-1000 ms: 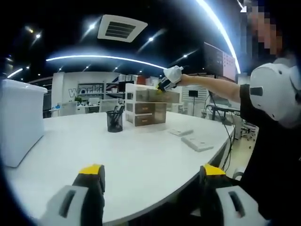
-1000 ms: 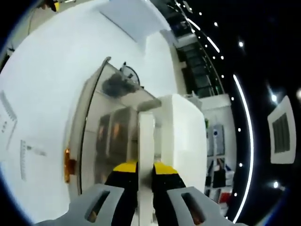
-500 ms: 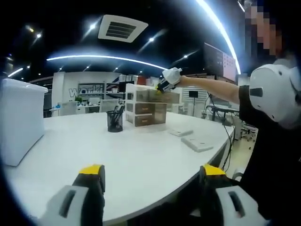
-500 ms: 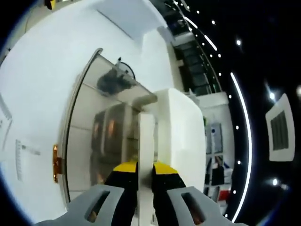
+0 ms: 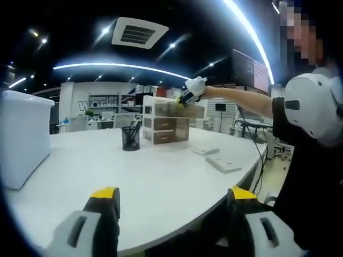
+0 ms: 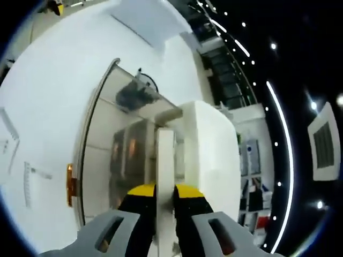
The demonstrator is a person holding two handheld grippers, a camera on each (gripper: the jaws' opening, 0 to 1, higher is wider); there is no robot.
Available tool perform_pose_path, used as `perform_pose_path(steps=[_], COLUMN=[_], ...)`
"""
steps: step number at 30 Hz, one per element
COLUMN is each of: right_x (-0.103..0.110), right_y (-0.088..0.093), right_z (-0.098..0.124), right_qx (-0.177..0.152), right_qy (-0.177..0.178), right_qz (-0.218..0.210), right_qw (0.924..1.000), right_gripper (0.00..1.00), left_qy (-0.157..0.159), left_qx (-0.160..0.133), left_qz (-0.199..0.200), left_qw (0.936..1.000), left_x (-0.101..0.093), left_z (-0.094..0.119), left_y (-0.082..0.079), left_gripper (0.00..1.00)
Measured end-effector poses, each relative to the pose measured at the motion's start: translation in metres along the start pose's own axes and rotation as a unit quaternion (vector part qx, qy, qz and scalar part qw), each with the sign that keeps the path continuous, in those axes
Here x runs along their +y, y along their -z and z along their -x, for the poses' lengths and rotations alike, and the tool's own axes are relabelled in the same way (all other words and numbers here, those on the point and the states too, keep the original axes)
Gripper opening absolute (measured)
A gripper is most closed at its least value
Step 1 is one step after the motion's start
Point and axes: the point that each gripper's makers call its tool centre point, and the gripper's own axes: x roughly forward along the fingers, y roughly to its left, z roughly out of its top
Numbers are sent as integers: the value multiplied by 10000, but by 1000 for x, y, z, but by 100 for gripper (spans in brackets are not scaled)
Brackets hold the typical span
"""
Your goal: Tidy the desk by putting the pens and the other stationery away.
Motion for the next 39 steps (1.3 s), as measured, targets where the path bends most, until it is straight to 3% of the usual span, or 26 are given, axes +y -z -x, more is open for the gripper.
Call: perform_pose_path(steps=[7,13,18,21,24,30,35,37,39], right_x=[1,1,3,4,-12,-16,-41,-42,-36], right_y=[-4,-5,-3,-5,-6,-14,-21,-24,-25], right_z=[8,11,11,11,18,31,54,68,82], right_qx=[-204,-442,-670,-861,-1011,-1301,-1935,-2144,-2241], right_qy=[-160,-299,-516,-624,-362,-397,-12,49,111], right_qz=[-481,-1137,-2099,-2309,-2477,-2691,-3120,-3248,-3265], right_qw=[9985,9921,9741,9672,9629,9535,9302,9211,9182], right_gripper=[18,23,27,27,17,20,31,37,39], left_qy=[39,72,101,125,141,168,229,260,294], left_qx=[-22,-35,-54,-49,-39,-57,-22,-27,-45], left_qz=[-35,-46,-53,-52,-43,-46,-45,-53,-39], left_qw=[10000,10000,9999,9999,9999,9998,9997,9996,9996], left_x=[-5,-8,-10,-11,-11,-13,-15,-15,-16], left_z=[-1,-2,-3,-3,-5,-6,-10,-12,-16], left_y=[-3,-4,-7,-7,-6,-9,-9,-11,-13], left_gripper=[81,81,81,81,81,80,81,81,81])
